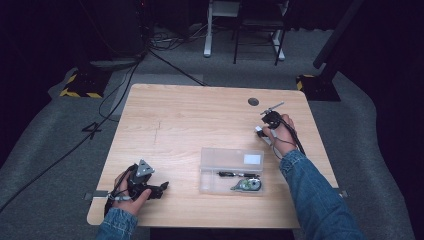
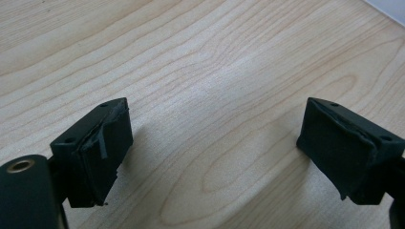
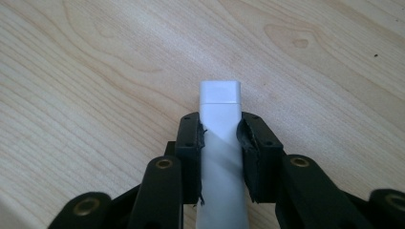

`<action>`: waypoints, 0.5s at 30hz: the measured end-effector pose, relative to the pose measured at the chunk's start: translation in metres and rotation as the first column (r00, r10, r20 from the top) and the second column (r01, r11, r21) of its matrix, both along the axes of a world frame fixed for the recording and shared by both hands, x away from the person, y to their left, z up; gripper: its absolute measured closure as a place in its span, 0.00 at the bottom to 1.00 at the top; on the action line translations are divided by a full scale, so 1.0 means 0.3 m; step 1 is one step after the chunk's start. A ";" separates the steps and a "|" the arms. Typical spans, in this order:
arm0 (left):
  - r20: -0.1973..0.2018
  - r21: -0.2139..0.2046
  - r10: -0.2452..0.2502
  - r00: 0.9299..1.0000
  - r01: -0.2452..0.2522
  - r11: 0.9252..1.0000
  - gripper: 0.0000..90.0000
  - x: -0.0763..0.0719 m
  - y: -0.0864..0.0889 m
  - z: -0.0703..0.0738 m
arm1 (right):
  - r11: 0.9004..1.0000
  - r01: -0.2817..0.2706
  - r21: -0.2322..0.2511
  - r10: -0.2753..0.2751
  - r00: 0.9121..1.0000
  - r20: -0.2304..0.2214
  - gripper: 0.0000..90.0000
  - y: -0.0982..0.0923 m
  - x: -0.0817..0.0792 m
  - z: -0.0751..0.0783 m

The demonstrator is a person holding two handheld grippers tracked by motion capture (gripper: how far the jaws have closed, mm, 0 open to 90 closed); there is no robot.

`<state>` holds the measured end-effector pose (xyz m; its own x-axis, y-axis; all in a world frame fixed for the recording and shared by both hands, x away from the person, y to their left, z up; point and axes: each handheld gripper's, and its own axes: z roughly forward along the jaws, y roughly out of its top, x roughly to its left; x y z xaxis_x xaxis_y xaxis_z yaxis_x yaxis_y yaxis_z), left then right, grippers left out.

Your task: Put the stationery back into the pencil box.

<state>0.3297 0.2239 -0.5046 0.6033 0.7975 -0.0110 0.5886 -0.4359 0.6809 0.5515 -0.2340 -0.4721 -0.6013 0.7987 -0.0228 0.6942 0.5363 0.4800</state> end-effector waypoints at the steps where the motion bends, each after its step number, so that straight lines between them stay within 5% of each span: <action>1: 0.000 0.000 0.000 1.000 0.000 1.000 0.13 0.000 0.000 0.000 | 1.000 0.001 -0.001 -0.001 1.000 -0.004 0.79 0.001 -0.002 0.001; 7: 0.001 -0.004 0.000 1.000 0.000 1.000 0.12 0.002 -0.002 -0.001 | 1.000 -0.013 -0.002 0.013 1.000 -0.015 0.79 -0.002 -0.024 0.025; 15: -0.006 -0.002 0.005 1.000 -0.005 1.000 0.11 0.007 -0.007 -0.001 | 0.999 -0.044 0.024 0.042 0.998 0.044 0.79 -0.002 -0.088 0.123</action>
